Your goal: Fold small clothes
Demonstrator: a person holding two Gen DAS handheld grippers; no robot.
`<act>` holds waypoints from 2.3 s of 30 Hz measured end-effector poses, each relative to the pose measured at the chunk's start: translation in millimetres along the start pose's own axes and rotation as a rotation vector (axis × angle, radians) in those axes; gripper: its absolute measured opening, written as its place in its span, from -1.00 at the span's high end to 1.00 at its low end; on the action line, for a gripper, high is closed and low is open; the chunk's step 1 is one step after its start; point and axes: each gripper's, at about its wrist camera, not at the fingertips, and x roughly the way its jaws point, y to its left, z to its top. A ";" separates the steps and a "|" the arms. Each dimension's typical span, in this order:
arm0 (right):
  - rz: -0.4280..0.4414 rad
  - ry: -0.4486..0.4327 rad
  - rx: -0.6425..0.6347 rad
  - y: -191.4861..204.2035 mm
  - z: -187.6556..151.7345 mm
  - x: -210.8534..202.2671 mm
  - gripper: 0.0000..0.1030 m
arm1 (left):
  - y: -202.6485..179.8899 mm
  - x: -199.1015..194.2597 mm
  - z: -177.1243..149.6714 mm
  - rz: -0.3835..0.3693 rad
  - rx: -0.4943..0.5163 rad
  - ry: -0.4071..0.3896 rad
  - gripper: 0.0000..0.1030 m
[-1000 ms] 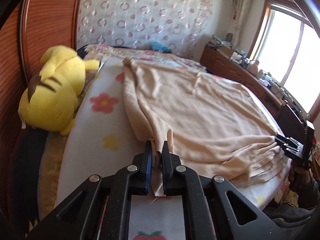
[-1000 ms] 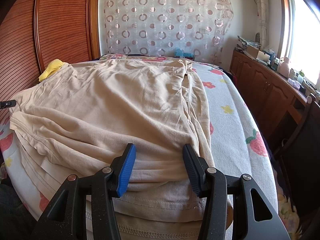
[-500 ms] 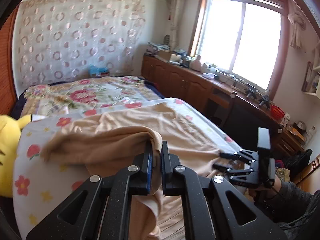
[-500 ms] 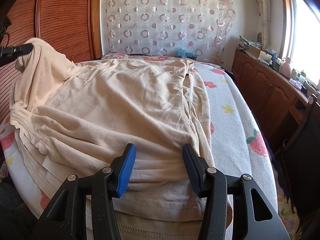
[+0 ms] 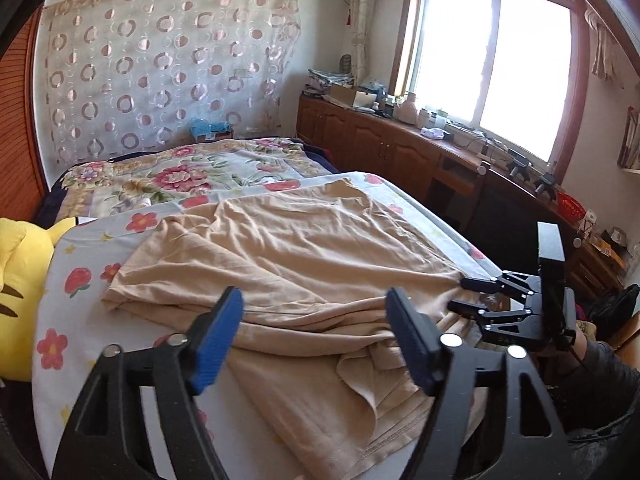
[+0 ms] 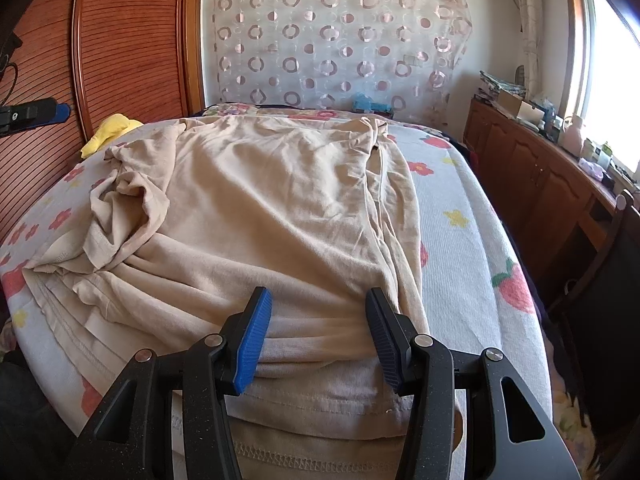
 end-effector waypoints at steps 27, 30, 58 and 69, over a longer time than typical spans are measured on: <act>0.208 -0.022 -0.168 91.7 76.9 23.8 0.01 | 66.1 -12.2 -46.2 0.173 -0.156 0.014 -0.57; 0.238 0.001 -0.184 100.0 81.7 36.6 0.01 | 67.6 -11.6 -48.2 0.173 -0.161 0.018 -0.57; 0.351 0.107 -0.194 105.3 91.6 87.1 0.81 | 64.0 -1.4 -58.8 0.149 -0.166 0.048 -0.57; 0.285 -0.083 -0.135 57.1 97.8 -7.3 0.83 | 57.3 -5.8 -55.2 0.139 -0.158 0.029 -0.57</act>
